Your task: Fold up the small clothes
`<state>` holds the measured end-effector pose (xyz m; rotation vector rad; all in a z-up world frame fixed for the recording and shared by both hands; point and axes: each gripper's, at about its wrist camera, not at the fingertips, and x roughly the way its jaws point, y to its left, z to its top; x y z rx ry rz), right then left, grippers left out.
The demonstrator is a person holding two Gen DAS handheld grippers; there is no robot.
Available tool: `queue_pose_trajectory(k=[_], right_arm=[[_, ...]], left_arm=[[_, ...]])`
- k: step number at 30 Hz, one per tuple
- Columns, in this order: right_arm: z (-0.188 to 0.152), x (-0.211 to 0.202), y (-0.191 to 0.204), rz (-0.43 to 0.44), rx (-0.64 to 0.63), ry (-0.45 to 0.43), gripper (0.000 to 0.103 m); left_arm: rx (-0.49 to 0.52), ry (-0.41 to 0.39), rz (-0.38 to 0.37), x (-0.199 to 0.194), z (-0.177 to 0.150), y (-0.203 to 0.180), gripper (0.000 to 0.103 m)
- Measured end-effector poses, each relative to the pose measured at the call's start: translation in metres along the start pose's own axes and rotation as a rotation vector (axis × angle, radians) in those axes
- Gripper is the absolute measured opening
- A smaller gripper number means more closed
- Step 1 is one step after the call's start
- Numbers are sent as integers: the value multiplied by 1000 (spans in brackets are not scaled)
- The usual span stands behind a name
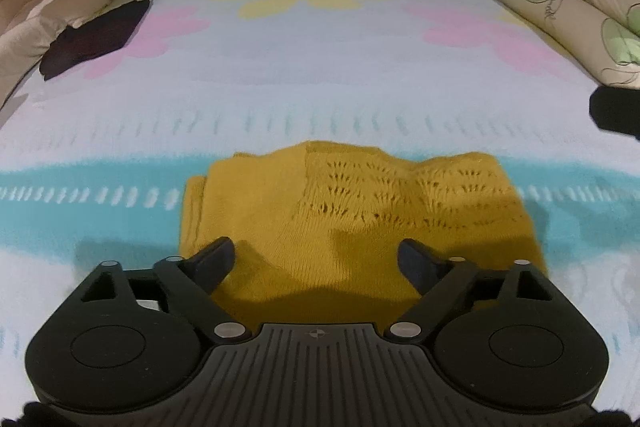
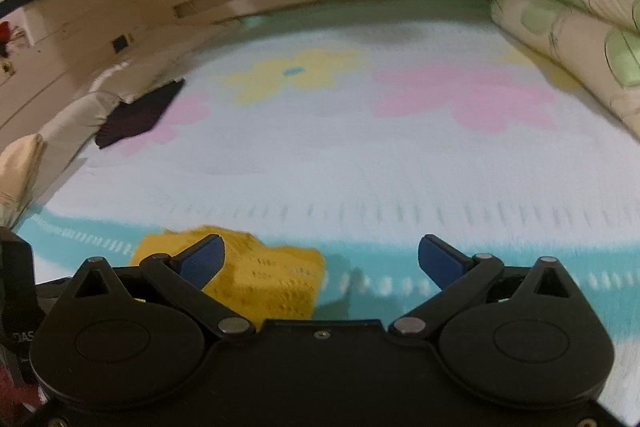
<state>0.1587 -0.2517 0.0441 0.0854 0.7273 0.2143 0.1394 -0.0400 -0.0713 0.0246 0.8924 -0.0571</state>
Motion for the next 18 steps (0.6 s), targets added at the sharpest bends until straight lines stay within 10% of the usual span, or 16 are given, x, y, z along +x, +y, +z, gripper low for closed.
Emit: queue_pose_trajectory(k=[9,18], right_arm=[[1,-38,23,-81,-35,-120,103],[-44,-46,36,-99,43,39,102]], left_arm=[[-28,-114,48,-58,4,25,85],[-73,-123,71,-98,-36,40,85]])
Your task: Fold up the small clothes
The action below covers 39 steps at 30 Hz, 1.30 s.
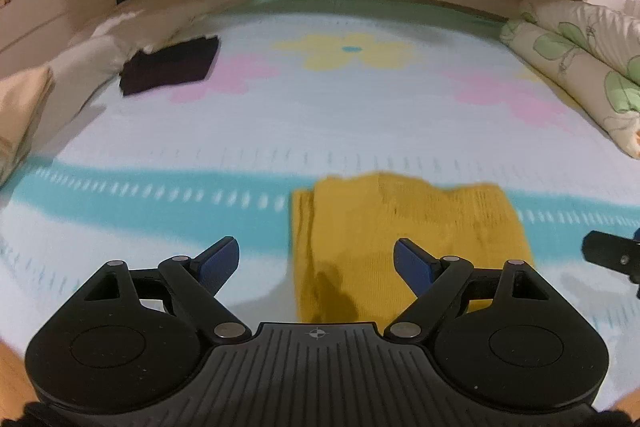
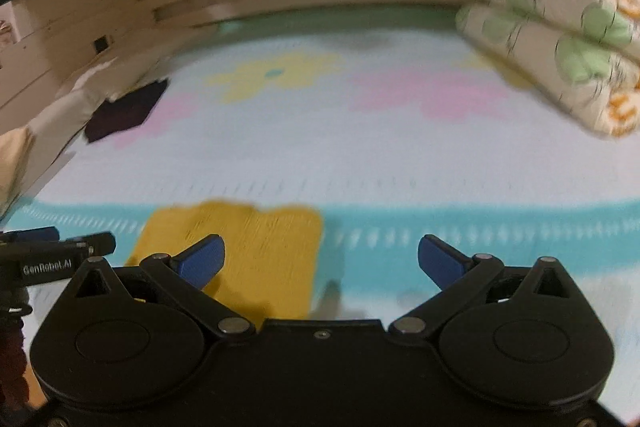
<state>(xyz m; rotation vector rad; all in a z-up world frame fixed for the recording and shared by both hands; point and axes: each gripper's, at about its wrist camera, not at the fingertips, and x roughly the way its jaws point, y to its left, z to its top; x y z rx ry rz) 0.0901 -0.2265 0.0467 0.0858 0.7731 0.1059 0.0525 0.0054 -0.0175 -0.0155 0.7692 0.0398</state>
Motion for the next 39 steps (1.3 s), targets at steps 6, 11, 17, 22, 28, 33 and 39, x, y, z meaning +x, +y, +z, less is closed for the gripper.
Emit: queue_pose_trajectory(k=[6,11,17,22,28,33,39], right_arm=[[-29,-21,10,31,-13,17,102],[-47,-38,23,34,-39,-2,102],[-63,-54,31,8,-25,-20,102],[-76,-60,35,19,-7,-4,102],[-86,-57,38,16,15,45,102],[-88,-53,37,-11,27,59,102],[-92,-49,35,-29,48,80,102]], left_arm=[[5,24,-23,-19,-28,5,85],[1,20,-33,-31,-43,7,85],[-13,24,-36,-40,-55,10,85],[-20,46,-27,-44,-68,7,85],[-1,66,-23,-45,-76,2,85],[29,64,-19,-43,-80,-5,85],[50,64,-20,-40,-81,-8,84]])
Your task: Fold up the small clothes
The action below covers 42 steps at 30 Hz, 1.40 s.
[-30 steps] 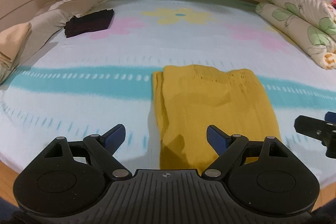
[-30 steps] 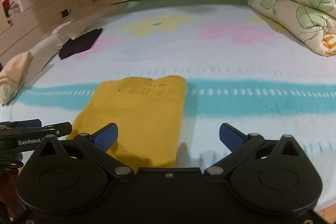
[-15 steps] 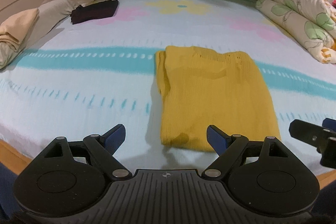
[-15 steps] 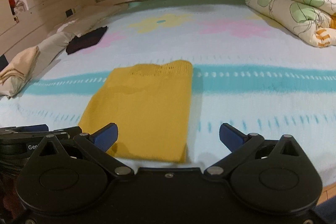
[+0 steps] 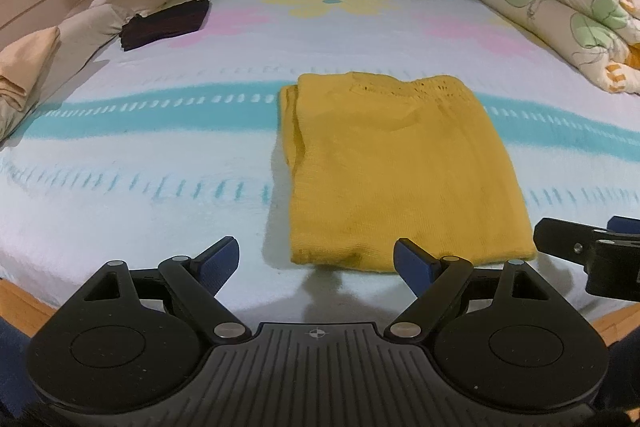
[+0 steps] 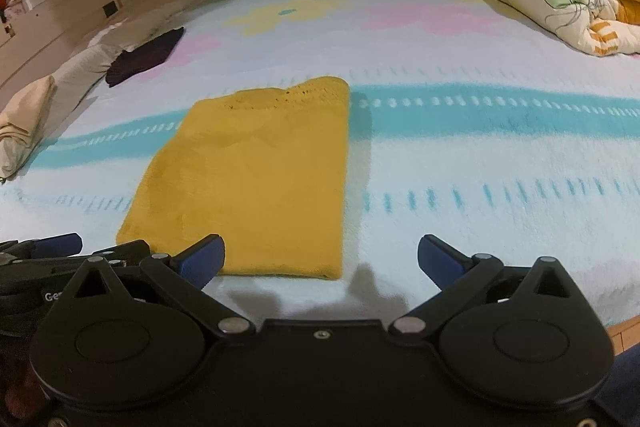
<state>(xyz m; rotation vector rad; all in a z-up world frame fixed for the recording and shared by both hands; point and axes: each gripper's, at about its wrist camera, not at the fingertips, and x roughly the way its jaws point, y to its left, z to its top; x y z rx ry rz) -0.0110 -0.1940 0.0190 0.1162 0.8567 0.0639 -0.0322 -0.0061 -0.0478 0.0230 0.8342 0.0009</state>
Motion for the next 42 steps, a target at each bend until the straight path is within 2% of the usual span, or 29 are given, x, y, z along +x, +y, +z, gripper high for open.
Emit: queue_pose_trajectory(k=[19,42], right_arm=[[0,14,2,-24,-9,35,102],[2,15,2,-40,-20,28,102]], left_arm=[[5,26,5,10,2,-6,84],[1,41,20,14,2,-7,84]])
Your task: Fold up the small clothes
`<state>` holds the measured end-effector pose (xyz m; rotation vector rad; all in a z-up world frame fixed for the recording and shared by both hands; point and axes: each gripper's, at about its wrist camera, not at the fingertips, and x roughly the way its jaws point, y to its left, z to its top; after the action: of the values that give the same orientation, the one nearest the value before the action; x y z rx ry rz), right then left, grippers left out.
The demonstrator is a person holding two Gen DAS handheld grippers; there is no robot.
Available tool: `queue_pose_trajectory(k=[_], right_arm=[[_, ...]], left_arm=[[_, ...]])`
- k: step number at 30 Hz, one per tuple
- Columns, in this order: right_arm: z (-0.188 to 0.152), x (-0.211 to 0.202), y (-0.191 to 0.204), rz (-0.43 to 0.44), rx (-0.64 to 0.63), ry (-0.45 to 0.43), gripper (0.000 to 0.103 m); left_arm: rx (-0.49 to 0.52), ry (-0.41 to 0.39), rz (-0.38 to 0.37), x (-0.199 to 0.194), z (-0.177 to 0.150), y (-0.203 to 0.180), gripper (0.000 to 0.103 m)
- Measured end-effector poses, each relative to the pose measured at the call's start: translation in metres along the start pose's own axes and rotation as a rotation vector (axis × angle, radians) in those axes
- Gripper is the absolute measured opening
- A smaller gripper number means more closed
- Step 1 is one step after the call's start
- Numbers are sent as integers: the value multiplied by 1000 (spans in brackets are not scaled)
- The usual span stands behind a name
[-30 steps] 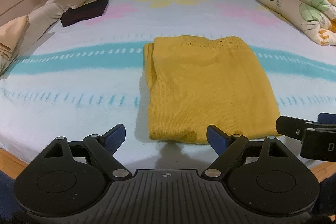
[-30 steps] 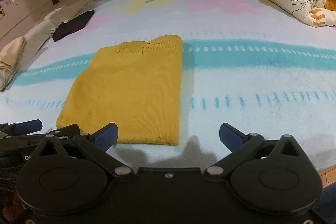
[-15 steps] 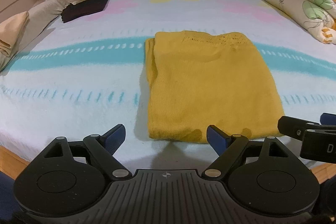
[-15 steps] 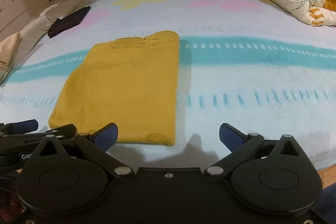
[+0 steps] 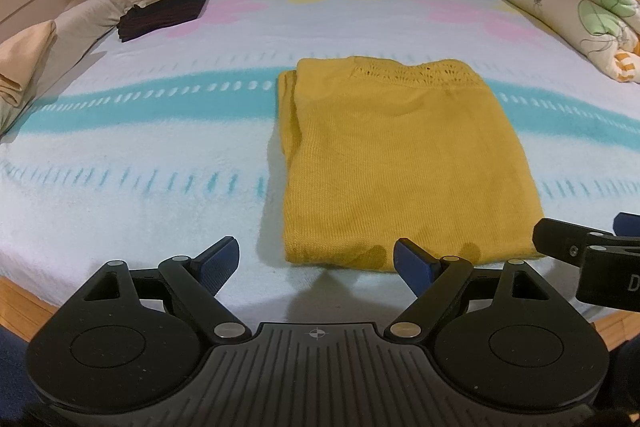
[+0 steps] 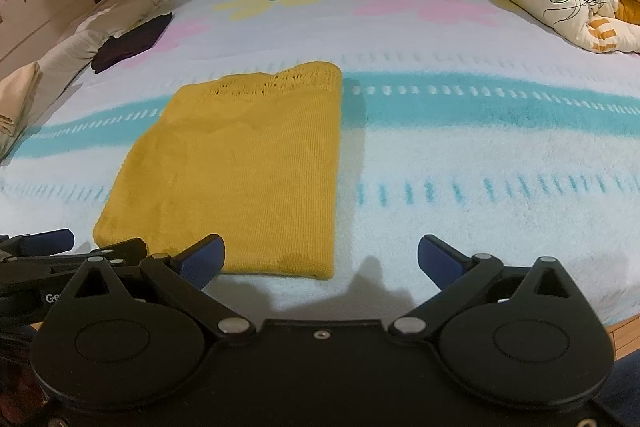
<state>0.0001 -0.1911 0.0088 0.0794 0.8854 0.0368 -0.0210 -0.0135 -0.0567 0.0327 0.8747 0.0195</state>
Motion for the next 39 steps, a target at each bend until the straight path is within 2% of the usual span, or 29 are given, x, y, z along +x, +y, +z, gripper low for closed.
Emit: queue_pose_trajectory(k=[39], right_arm=[[1,-1,0,3,0,-1,102]], left_arm=[[-3,14,-16,3,-1,-1,84]])
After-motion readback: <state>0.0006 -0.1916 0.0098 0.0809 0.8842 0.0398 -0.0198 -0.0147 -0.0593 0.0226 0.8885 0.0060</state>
